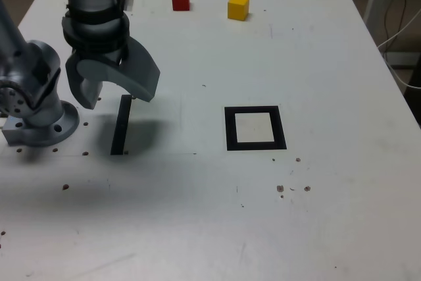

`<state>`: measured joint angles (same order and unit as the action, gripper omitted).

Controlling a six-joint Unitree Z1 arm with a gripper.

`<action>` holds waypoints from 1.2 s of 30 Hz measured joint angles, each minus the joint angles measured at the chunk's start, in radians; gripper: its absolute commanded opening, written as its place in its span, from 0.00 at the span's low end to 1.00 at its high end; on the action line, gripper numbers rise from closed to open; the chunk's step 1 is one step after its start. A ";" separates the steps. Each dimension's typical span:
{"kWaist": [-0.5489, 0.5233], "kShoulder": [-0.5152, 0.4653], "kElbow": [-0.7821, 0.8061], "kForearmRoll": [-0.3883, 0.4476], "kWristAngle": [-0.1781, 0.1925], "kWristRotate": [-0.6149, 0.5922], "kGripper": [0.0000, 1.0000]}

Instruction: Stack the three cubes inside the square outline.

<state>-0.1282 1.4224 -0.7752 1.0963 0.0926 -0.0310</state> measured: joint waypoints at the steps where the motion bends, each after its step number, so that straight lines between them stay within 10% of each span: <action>1: 0.000 0.000 0.000 0.000 0.000 0.000 0.99; 21: 0.065 -0.031 -0.012 0.021 0.010 0.054 0.97; 36: 0.251 -0.047 -0.085 0.025 0.089 0.254 0.97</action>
<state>0.1224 1.3754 -0.8601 1.1210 0.1818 0.2232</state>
